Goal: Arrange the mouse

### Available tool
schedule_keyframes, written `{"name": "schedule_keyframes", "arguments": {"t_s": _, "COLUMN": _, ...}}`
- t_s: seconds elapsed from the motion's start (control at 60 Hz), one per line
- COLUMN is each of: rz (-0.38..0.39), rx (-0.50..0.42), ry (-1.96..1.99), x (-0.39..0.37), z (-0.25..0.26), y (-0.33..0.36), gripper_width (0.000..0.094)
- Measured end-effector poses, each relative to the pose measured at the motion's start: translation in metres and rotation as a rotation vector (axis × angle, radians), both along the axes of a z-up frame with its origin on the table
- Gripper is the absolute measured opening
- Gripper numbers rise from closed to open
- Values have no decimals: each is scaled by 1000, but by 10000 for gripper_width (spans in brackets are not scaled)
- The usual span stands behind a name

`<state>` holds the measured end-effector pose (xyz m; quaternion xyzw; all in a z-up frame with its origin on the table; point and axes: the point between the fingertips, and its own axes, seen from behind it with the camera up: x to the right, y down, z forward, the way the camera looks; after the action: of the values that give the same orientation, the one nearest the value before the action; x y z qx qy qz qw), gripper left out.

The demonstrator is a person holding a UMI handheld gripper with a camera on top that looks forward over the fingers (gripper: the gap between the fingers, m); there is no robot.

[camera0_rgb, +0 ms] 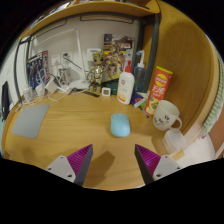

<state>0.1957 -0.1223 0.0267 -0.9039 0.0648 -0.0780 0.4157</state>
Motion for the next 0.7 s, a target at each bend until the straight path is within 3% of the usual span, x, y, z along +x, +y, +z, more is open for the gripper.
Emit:
{"name": "schedule_keyframes", "arguments": {"t_s": 0.35, "rz": 46, "rx": 19, "ry": 32, "x": 44, "z": -25, "y": 115, "gripper_width": 820}}
{"name": "schedule_keyframes", "arguments": {"t_s": 0.467, "rz": 39, "rx": 0, "ry": 54, "x": 44, "z": -38, "y": 122, "gripper_width": 716}}
{"name": "schedule_keyframes", "arguments": {"t_s": 0.483, "rz": 41, "rx": -6, "ry": 58, "x": 42, "z": -40, "y": 121, "gripper_width": 736}}
{"name": "schedule_keyframes", "arguments": {"t_s": 0.5, "rz": 40, "rx": 9, "ry": 67, "x": 41, "z": -38, "y": 123, "gripper_width": 672}}
{"name": "schedule_keyframes", "arguments": {"t_s": 0.533, "rz": 29, "rx": 15, "ry": 73, "x": 42, "z": -39, "y": 123, "gripper_width": 661}}
{"name": "schedule_keyframes", "arguments": {"t_s": 0.567, "rz": 25, "rx": 22, "ry": 84, "x": 40, "z": -39, "y": 123, "gripper_width": 520}}
{"name": "schedule_keyframes", "arguments": {"t_s": 0.683, "rz": 6, "rx": 15, "ry": 76, "x": 41, "z": -41, "y": 122, "gripper_width": 433}}
{"name": "schedule_keyframes", "arguments": {"t_s": 0.7, "rz": 6, "rx": 10, "ry": 71, "x": 41, "z": -42, "y": 122, "gripper_width": 454}}
